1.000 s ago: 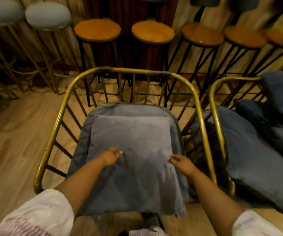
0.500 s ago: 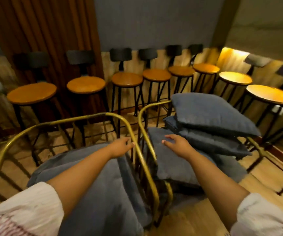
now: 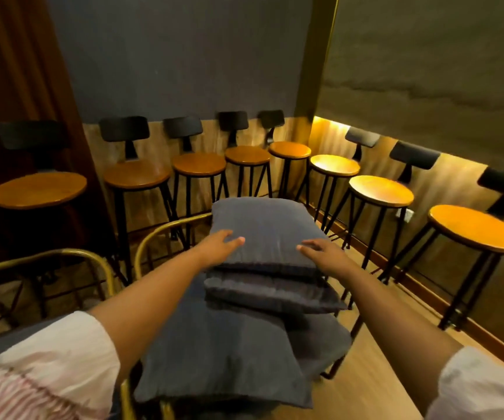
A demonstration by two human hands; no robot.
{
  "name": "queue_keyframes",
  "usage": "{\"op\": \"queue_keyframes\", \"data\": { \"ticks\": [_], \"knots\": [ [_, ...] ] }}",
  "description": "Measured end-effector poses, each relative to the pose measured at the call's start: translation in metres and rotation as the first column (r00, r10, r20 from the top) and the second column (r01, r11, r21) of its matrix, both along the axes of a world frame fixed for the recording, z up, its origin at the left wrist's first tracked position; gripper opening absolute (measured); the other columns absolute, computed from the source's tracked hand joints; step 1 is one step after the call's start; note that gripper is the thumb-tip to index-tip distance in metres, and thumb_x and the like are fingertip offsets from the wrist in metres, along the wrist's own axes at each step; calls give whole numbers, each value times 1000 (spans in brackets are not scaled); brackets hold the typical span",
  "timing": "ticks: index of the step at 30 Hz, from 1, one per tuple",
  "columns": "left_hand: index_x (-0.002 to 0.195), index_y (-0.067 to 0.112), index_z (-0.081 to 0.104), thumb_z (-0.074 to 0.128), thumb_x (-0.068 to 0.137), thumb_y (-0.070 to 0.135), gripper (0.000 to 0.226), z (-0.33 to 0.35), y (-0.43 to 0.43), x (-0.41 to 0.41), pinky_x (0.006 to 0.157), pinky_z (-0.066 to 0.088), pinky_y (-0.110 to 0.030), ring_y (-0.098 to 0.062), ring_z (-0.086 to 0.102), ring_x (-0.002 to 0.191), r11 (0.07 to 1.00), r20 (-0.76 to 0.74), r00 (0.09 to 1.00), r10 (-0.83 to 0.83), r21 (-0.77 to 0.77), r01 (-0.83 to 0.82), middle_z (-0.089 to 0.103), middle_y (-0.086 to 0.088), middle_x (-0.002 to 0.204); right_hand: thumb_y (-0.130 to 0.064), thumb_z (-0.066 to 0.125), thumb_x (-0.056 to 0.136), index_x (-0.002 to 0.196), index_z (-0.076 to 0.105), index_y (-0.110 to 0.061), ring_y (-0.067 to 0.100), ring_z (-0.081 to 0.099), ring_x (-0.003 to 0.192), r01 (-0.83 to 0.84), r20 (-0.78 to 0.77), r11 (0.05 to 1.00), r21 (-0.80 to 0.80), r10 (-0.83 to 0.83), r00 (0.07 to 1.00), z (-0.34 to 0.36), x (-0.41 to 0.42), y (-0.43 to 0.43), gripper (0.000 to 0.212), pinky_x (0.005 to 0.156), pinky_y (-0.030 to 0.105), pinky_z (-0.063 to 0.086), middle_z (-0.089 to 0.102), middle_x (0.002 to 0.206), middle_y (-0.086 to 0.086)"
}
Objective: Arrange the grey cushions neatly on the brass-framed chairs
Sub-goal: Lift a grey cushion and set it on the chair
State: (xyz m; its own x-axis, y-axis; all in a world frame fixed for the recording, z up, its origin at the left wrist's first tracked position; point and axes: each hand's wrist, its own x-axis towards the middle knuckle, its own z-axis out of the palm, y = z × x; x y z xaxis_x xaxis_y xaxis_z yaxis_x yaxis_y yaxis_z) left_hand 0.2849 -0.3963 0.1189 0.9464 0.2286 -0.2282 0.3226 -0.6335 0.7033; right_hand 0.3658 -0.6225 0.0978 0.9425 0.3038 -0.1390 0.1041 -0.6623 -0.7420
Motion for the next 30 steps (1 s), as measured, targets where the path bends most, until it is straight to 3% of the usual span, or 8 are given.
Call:
{"op": "queue_keyframes", "data": {
  "ticks": [8,13,16,19,23,26,30],
  "knots": [
    [150,13,25,44,95,47,68,-25,8,113,112,29,-39,-29,29,143,996,-23,996,82,32,-81,26,-10,157,-39,53,94,134,53,-8,29,50,124,81,-56,996,43,-78,995,-26,127,-10,51,96,33,38,54,137,13],
    [151,13,22,46,95,42,68,-55,39,210,113,28,-42,-33,29,143,982,-46,982,181,-54,-183,26,-13,157,-41,51,94,137,49,-8,31,49,126,153,-128,988,19,-149,980,-62,230,9,55,90,29,35,51,140,13],
    [152,10,14,46,97,33,68,-84,58,268,114,24,-42,-35,24,144,960,-87,963,256,-92,-264,20,-15,159,-42,51,93,139,46,-9,33,45,131,201,-159,980,11,-196,968,-94,293,24,57,102,36,36,46,146,15],
    [152,10,15,47,95,42,73,-109,76,309,116,24,-44,-36,26,143,935,-156,935,319,-108,-337,21,-15,159,-42,55,91,138,48,-12,34,48,129,276,-255,957,92,-245,935,-123,337,35,56,106,39,38,49,144,12],
    [153,27,4,59,68,73,111,-141,108,342,117,23,-54,-40,19,145,915,-317,880,355,-74,-396,8,-13,162,-64,62,72,143,42,-19,35,53,125,364,-432,912,189,-255,865,-169,388,37,86,105,48,43,49,145,10],
    [152,31,2,72,63,63,118,-153,118,341,115,26,-54,-38,26,142,843,-352,842,409,-207,-496,14,-8,160,-79,70,48,145,37,-24,34,57,120,447,-540,869,213,-276,795,-184,393,33,115,102,51,46,51,143,8],
    [152,29,6,73,63,62,116,-178,130,327,111,31,-56,-40,32,139,714,-374,778,505,-325,-620,23,-10,158,-78,70,50,150,23,-26,35,48,129,463,-592,865,191,-275,757,-187,384,27,122,107,53,40,41,150,9]
  ]
}}
